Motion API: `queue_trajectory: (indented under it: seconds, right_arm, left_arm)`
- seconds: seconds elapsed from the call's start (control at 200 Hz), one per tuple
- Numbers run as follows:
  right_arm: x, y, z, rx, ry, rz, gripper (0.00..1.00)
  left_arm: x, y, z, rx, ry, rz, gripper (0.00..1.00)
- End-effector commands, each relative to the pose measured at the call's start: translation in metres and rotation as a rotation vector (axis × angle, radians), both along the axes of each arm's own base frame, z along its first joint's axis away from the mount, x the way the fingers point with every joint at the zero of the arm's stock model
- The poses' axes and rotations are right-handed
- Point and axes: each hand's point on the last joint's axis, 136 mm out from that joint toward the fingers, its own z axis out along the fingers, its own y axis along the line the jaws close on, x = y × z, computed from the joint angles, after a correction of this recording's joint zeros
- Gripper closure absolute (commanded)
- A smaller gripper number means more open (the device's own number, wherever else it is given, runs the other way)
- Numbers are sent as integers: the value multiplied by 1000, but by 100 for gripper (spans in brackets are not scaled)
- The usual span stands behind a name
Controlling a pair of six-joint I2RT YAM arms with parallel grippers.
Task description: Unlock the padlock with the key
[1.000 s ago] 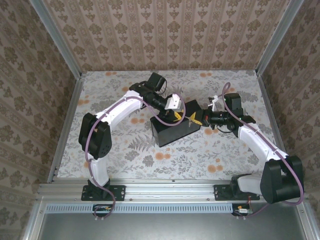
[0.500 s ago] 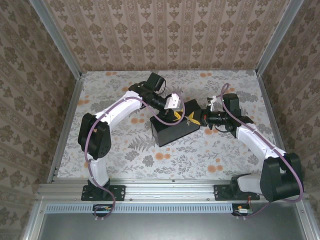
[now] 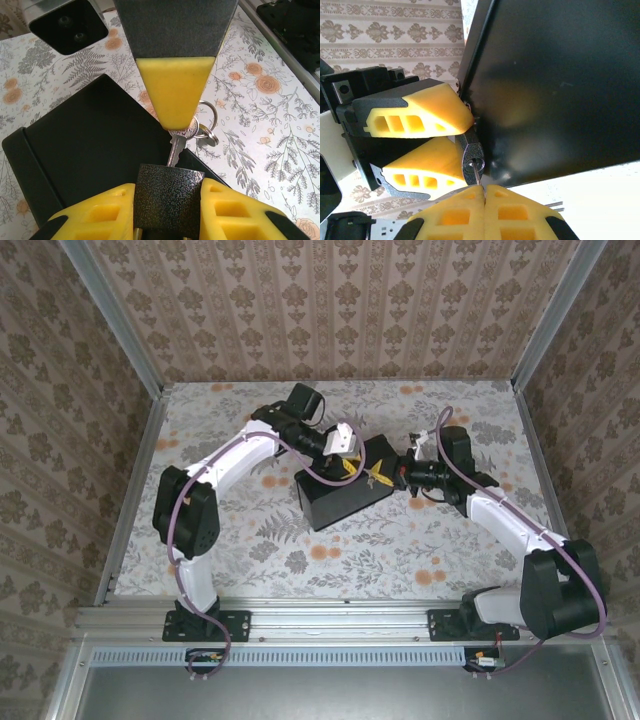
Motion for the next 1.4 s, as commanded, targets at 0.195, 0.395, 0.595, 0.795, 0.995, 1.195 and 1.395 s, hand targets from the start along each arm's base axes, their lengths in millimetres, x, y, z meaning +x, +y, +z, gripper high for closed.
queue_trajectory:
  seconds: [0.195,0.395,0.595,0.795,0.995,1.195,1.395]
  right_arm:
    - [-4,28,10,123,20,42,100]
    - [-6,42,17,153,32,92,100]
    - [-10,59,26,158,59,100,100]
    - [-10,71,17,177,113,114,100]
    - [-4,67,25,9,-47,166,100]
    - [-7,75,24,42,-52,219,100]
    - [-8,63,7,6,-31,190,100]
  left_arm:
    - [-11,-2,-4,-38,88,-10,89]
    - [-10,2,-8,-17,70,-3,89]
    - [-8,1,-11,-12,54,0,89]
    - [-9,0,-12,-22,54,1,89]
    - [-13,3,-15,-1,53,-10,87]
    - [-9,8,-25,48,42,12,68]
    - [-2,15,-34,94,14,29,52]
